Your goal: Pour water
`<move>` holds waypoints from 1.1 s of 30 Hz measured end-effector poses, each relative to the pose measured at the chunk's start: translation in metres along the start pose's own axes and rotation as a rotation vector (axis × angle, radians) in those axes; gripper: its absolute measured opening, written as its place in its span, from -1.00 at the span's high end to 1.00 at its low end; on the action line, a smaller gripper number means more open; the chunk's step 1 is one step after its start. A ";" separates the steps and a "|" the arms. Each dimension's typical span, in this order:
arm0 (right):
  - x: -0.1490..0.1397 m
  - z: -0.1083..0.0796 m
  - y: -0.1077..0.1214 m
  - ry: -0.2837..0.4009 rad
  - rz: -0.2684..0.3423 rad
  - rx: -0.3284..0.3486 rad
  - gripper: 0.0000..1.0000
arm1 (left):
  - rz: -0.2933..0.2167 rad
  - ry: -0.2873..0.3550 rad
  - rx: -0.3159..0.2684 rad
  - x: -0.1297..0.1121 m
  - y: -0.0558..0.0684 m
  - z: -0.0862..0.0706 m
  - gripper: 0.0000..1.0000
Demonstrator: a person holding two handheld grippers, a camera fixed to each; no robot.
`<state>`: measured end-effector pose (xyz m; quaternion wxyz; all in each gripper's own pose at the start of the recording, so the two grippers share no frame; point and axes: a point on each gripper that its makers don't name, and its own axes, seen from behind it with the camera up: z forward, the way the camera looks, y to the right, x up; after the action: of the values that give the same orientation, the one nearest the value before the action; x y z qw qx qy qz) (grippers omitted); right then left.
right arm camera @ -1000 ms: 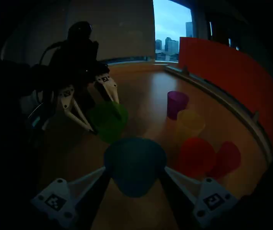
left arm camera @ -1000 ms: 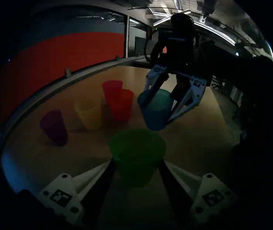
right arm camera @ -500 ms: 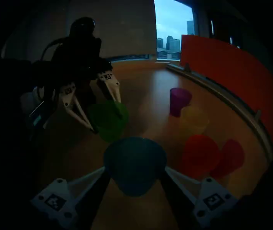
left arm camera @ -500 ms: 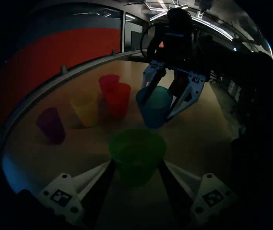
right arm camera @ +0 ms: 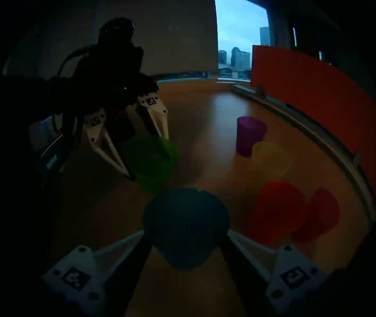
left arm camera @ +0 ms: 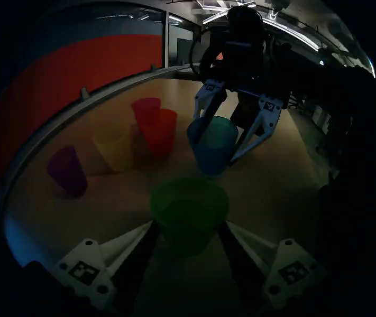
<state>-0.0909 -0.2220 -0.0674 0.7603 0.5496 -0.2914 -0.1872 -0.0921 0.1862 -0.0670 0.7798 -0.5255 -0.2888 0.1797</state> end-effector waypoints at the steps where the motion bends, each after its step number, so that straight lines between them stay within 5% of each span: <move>1: -0.001 0.000 0.000 -0.002 -0.001 0.000 -0.75 | 0.000 -0.001 -0.001 0.000 0.000 0.000 -0.58; 33: -0.015 0.004 -0.002 -0.034 -0.023 -0.002 -0.83 | -0.021 -0.007 0.006 -0.017 0.001 -0.007 -0.66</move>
<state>-0.1045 -0.2164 -0.0718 0.7538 0.5487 -0.2977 -0.2053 -0.1006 0.1719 -0.0737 0.7822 -0.5194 -0.2966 0.1743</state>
